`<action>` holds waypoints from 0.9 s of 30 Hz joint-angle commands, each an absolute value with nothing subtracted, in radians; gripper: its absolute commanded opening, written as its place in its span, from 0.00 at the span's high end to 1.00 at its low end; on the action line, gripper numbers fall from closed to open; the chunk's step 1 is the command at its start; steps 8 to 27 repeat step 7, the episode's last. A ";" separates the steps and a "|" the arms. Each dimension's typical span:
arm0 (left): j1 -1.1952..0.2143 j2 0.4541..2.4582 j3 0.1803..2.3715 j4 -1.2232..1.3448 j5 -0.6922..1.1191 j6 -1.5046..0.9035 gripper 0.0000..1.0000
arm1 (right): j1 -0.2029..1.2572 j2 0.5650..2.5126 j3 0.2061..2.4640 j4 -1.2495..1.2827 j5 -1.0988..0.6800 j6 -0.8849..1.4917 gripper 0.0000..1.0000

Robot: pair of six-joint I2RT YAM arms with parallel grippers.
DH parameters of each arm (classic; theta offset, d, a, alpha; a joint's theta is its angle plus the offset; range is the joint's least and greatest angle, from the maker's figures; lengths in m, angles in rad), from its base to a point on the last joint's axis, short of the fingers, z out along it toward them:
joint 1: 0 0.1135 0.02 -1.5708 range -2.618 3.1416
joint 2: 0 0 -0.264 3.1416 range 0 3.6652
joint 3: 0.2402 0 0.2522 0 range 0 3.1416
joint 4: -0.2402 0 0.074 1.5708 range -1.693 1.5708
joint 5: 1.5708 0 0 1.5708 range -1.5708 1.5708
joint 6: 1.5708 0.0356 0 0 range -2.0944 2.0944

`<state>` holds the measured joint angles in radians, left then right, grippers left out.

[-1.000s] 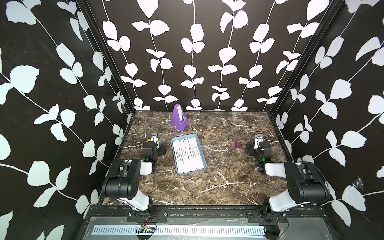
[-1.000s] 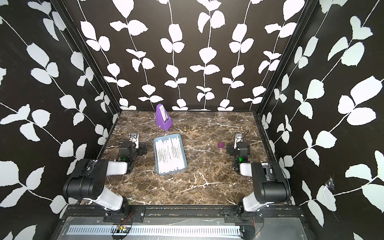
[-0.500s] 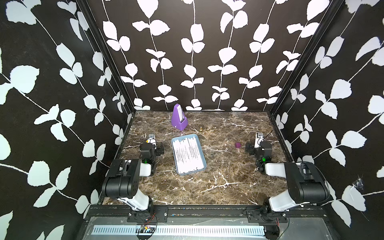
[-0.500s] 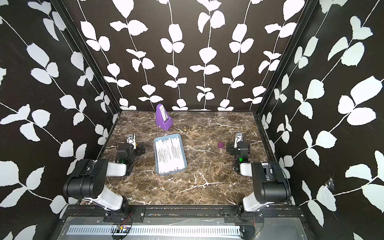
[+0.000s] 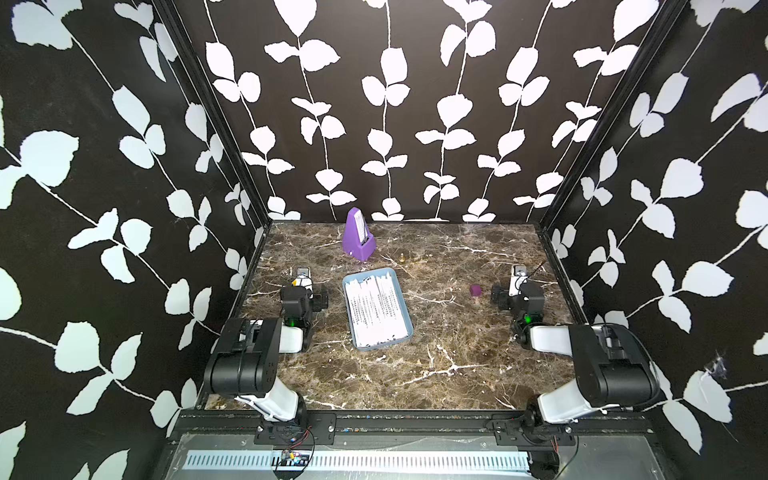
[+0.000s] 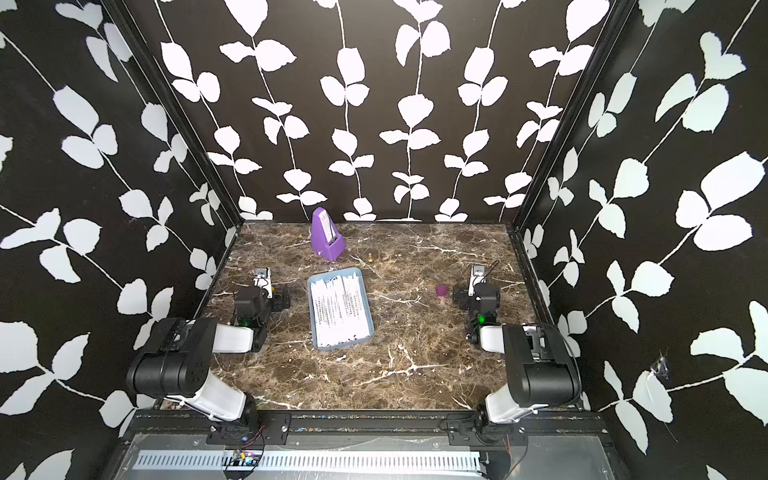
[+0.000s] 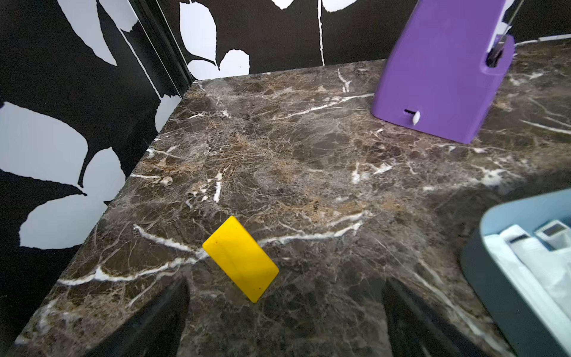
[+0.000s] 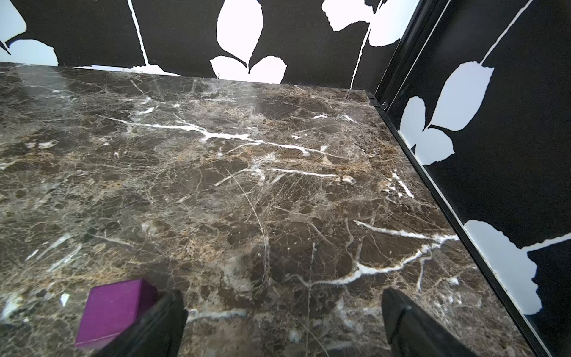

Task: Put the straws into the storage box
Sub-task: Reset both arms

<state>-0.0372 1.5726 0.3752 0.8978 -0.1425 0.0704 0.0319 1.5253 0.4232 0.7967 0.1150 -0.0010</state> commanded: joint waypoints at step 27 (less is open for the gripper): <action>-0.065 1.548 0.387 0.910 -0.132 0.110 0.01 | 0.028 1.526 0.405 0.836 0.109 -0.005 0.01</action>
